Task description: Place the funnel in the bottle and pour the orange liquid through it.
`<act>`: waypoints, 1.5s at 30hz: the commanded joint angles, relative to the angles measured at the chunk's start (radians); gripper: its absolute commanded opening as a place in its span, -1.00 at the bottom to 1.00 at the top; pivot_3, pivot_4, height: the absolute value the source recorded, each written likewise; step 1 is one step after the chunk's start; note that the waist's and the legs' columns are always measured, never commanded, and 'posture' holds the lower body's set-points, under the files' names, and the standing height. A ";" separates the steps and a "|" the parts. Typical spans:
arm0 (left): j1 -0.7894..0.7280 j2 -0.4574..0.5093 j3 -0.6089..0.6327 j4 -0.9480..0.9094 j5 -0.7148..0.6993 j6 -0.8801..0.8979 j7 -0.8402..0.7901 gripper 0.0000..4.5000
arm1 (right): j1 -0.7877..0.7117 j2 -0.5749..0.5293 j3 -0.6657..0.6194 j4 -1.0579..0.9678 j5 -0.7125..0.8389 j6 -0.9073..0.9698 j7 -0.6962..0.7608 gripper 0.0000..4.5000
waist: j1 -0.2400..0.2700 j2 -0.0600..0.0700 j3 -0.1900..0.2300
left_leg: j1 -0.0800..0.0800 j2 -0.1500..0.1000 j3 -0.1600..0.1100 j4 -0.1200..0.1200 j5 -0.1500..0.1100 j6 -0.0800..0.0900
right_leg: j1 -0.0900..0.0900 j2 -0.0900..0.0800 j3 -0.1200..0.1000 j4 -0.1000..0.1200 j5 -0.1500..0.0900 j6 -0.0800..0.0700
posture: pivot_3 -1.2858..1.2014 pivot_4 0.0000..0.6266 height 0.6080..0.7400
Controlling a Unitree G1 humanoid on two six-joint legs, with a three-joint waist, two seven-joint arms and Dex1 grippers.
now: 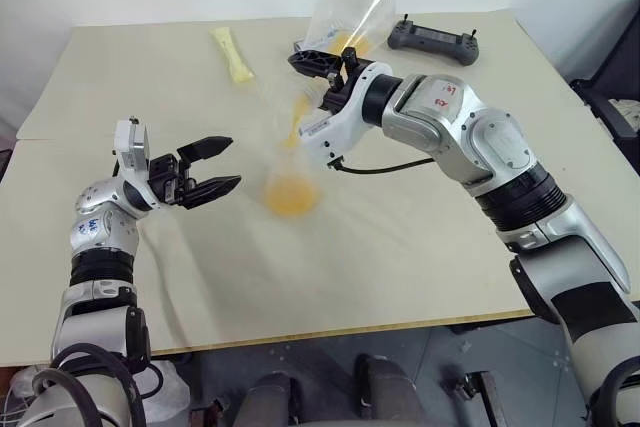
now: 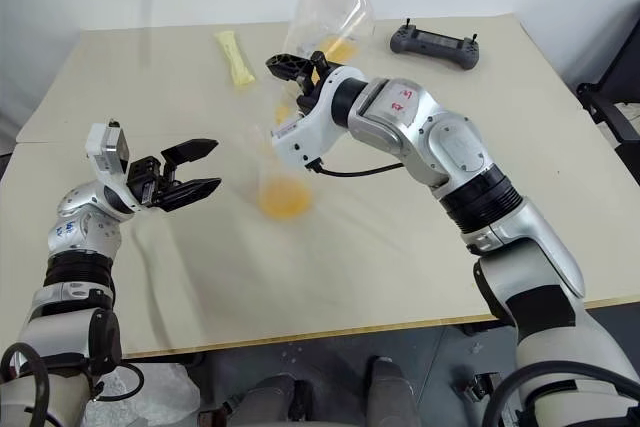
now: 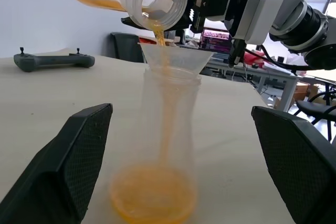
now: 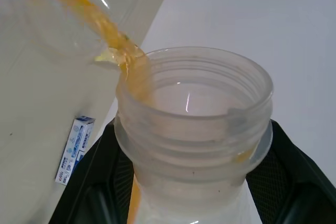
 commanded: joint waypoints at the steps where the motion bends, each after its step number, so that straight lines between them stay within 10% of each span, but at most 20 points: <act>1: -0.022 0.017 0.007 -0.004 -0.021 -0.013 -0.112 1.00 | -0.031 0.008 -0.039 -0.021 -0.005 0.001 -0.025 0.08 | 0.000 0.000 0.000 | 0.000 0.000 0.000 0.000 0.000 0.000 | 0.000 0.000 0.000 0.000 0.000 0.000 | 0.03 -0.52 1.00; 45: -0.022 0.013 0.003 -0.041 -0.025 0.012 -0.099 1.00 | -0.011 0.016 -0.033 -0.065 -0.039 -0.054 -0.032 0.08 | 0.000 0.000 0.000 | 0.000 0.000 0.000 0.000 0.000 0.000 | 0.000 0.000 0.000 0.000 0.000 0.000 | 0.03 -0.52 1.00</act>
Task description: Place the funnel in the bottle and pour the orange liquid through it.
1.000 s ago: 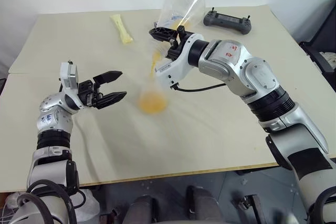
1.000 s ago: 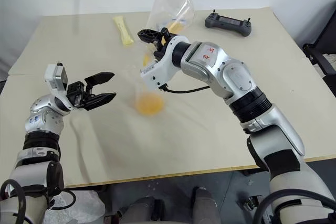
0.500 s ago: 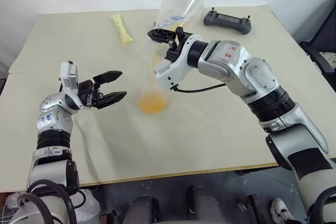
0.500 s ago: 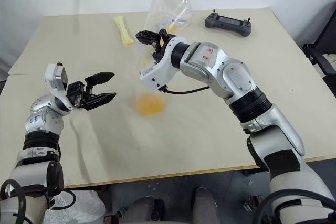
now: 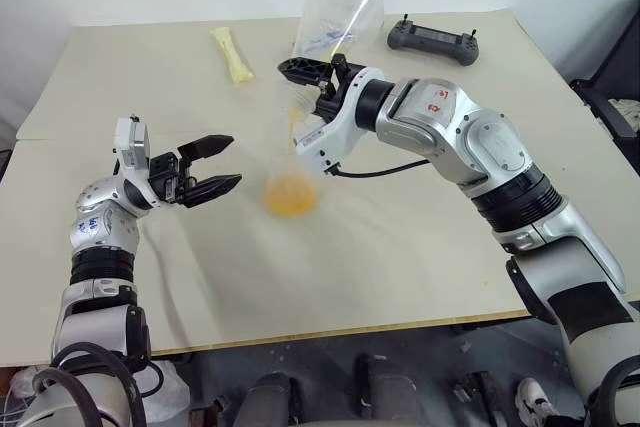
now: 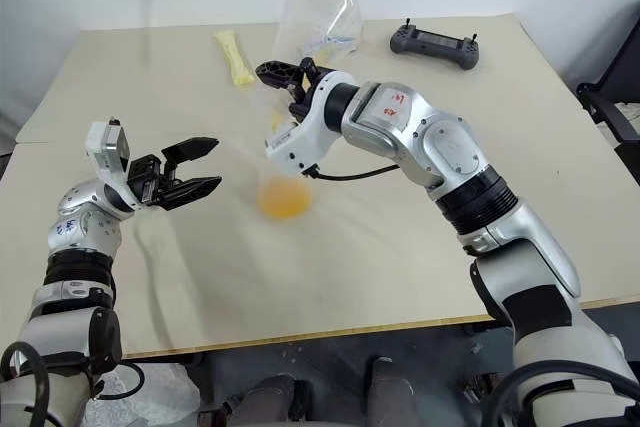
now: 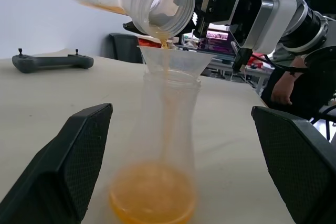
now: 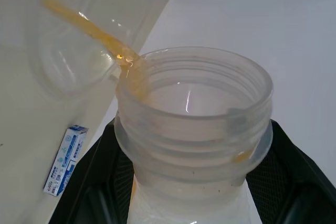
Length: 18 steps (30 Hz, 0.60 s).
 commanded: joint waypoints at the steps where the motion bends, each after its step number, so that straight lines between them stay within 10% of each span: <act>1: -0.016 0.013 0.005 -0.037 -0.024 0.001 -0.099 1.00 | -0.011 0.004 -0.034 -0.046 -0.005 -0.008 -0.032 0.08 | 0.000 0.000 0.000 | 0.000 0.000 0.000 0.000 0.000 0.000 | 0.000 0.000 0.000 0.000 0.000 0.000 | 0.03 -0.52 1.00; 18: -0.017 0.009 0.000 -0.052 -0.028 0.006 -0.092 1.00 | -0.006 0.007 -0.035 -0.051 -0.013 -0.018 -0.037 0.08 | 0.000 0.000 0.000 | 0.000 0.000 0.000 0.000 0.000 0.000 | 0.000 0.000 0.000 0.000 0.000 0.000 | 0.03 -0.52 1.00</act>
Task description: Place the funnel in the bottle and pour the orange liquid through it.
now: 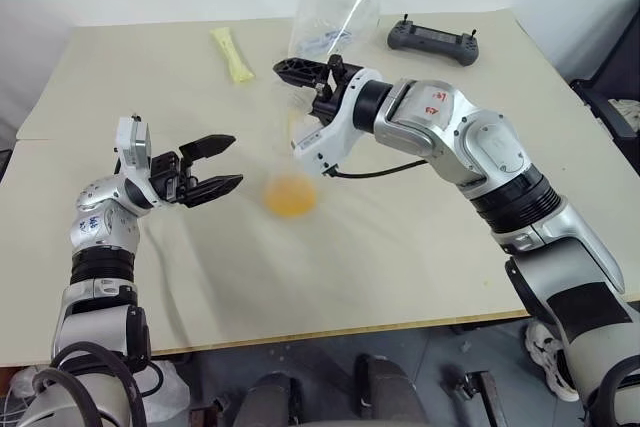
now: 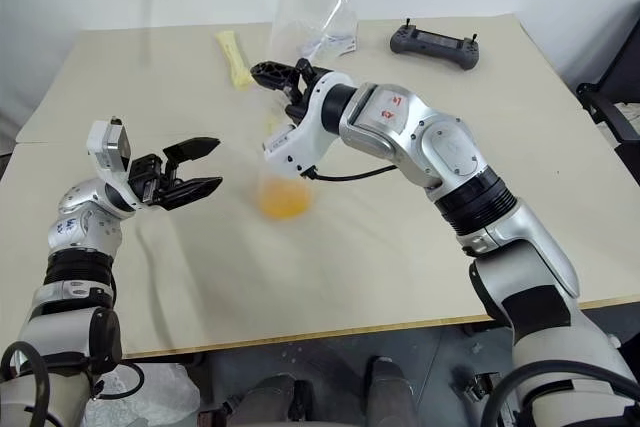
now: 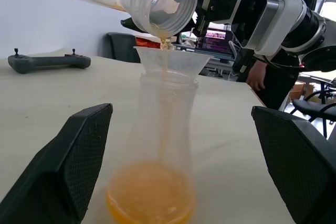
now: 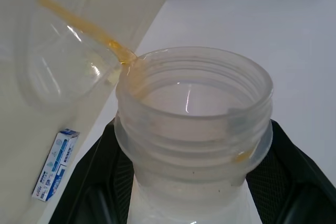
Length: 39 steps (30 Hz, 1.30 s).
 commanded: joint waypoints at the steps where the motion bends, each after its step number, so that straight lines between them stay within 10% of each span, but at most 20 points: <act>1: -0.017 0.009 0.007 -0.038 -0.027 0.002 -0.092 1.00 | -0.008 0.003 -0.035 -0.043 0.004 -0.002 -0.021 0.08 | 0.000 0.000 0.000 | 0.000 0.000 0.000 0.000 0.000 0.000 | 0.000 0.000 0.000 0.000 0.000 0.000 | 0.03 -0.52 1.00; 21: -0.003 0.008 0.006 -0.090 -0.008 0.017 -0.002 1.00 | 0.107 0.069 -0.150 -0.138 0.219 0.182 0.122 0.08 | 0.000 0.000 0.000 | 0.000 0.000 0.000 0.000 0.000 0.000 | 0.000 0.000 0.000 0.001 0.000 0.000 | 0.03 -0.52 1.00; 39: -0.004 0.027 0.001 -0.107 0.023 0.035 0.003 1.00 | 0.264 0.182 -0.660 -0.399 0.750 1.056 0.210 0.08 | 0.006 0.000 0.000 | 0.000 -0.001 -0.001 0.001 0.000 0.000 | 0.000 -0.001 0.000 0.003 0.000 0.000 | 0.03 -0.52 1.00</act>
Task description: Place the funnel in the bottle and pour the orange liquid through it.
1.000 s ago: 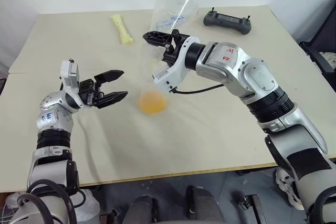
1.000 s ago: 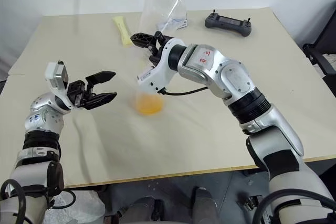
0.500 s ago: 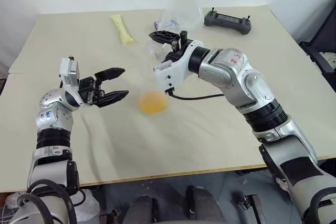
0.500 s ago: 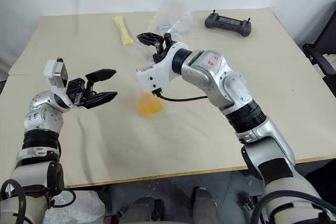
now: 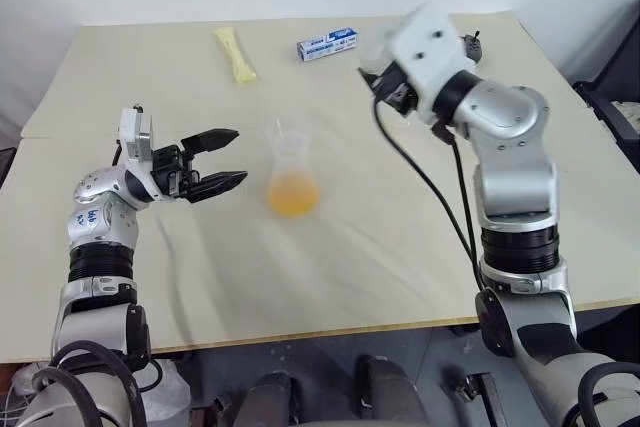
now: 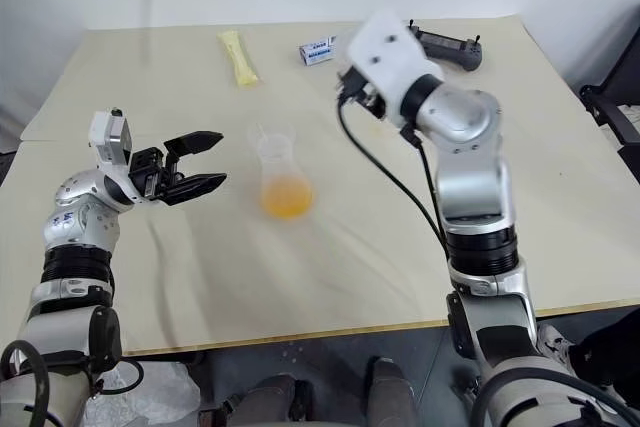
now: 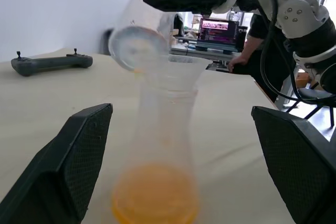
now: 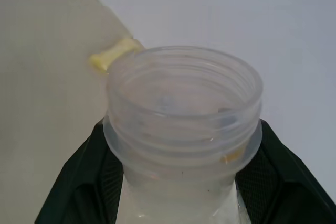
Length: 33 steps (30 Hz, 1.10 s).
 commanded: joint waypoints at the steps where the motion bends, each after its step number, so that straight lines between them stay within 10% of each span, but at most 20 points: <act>1: 0.007 0.025 0.004 -0.045 -0.010 0.007 -0.024 1.00 | 0.004 -0.013 -0.134 -0.031 0.104 0.098 -0.053 0.08 | -0.001 0.000 0.000 | 0.000 0.000 0.000 0.000 0.000 0.000 | 0.000 0.000 0.000 0.000 0.000 0.000 | 0.03 -0.52 1.00; 10: 0.012 0.060 0.011 -0.027 -0.006 0.007 -0.039 1.00 | 0.110 -0.066 -0.415 0.091 0.353 0.117 -0.133 0.08 | 0.006 0.000 0.000 | 0.001 -0.001 0.001 0.000 0.000 0.000 | 0.000 -0.001 0.001 0.002 0.000 0.000 | 0.03 -0.52 1.00; 22: 0.018 0.063 0.008 -0.030 0.007 0.032 0.005 1.00 | 0.264 -0.081 -0.384 0.152 0.460 -0.008 -0.186 0.08 | 0.006 0.000 0.000 | 0.002 0.000 0.002 0.000 0.000 0.000 | 0.000 -0.001 0.002 0.002 0.000 0.000 | 0.03 -0.52 1.00; 28: 0.023 0.069 -0.006 -0.026 0.024 0.034 0.005 1.00 | 0.290 -0.102 -0.373 0.142 0.497 -0.046 -0.207 0.97 | 0.018 0.000 0.000 | 0.002 0.000 0.003 0.000 0.000 0.000 | 0.000 -0.001 0.002 0.002 0.000 0.000 | 0.03 -0.52 1.00; 33: 0.012 0.065 0.008 -0.016 0.015 0.045 0.025 1.00 | 0.298 -0.129 -0.379 0.104 0.552 -0.035 -0.195 0.99 | 0.023 0.000 0.000 | 0.002 0.000 0.002 0.000 0.000 0.000 | 0.000 -0.001 0.002 0.002 0.000 0.000 | 0.03 -0.52 1.00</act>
